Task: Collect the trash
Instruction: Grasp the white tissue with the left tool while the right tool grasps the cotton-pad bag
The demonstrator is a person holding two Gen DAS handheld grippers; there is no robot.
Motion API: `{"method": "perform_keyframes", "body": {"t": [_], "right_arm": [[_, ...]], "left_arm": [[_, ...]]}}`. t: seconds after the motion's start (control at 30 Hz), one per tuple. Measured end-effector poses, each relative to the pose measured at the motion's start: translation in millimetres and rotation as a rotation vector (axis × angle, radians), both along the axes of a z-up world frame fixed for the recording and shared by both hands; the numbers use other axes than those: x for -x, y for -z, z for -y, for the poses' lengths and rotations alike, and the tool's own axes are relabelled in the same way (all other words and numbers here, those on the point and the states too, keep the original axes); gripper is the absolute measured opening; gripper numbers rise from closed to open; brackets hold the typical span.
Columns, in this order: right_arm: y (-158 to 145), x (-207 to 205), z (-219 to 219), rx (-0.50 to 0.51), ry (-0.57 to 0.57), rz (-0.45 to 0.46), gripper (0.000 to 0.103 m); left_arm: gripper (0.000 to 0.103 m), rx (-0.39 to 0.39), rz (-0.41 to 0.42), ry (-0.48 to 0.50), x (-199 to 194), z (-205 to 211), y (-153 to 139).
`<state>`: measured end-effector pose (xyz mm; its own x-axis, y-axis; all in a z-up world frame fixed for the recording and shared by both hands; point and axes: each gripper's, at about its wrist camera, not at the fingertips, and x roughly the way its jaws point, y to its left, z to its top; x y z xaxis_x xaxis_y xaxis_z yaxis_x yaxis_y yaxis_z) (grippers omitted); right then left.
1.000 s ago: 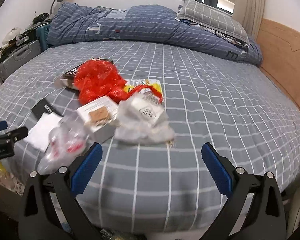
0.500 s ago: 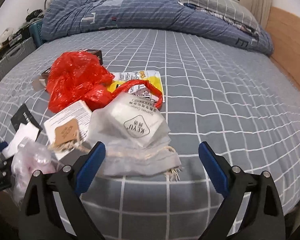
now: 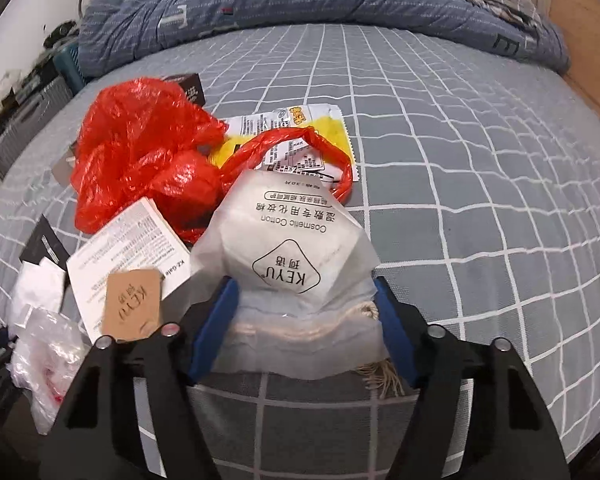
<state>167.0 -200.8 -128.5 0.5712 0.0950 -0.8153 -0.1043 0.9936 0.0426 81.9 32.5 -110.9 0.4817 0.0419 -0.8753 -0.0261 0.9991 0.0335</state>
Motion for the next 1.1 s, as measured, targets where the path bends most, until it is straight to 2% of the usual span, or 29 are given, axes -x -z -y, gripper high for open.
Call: {"method": "perform_keyframes", "body": {"t": [0.13,0.33,0.63,1.1], "right_arm": [[-2,3,2,0.033,0.005,0.008,0.035],[-4,5,6,0.039,0.008,0.018,0.019],[-14,7,10,0.021,0.017,0.025,0.015],[-40,19,14,0.024,0.041,0.066,0.013]], "left_arm": [[0.006,0.009,0.005,-0.001,2,-1,-2],[0.004,0.018,0.013,0.001,2,-1,-7],[0.003,0.039,0.034,0.004,3,-1,-15],[0.002,0.051,0.055,0.001,9,-3,-32]]}}
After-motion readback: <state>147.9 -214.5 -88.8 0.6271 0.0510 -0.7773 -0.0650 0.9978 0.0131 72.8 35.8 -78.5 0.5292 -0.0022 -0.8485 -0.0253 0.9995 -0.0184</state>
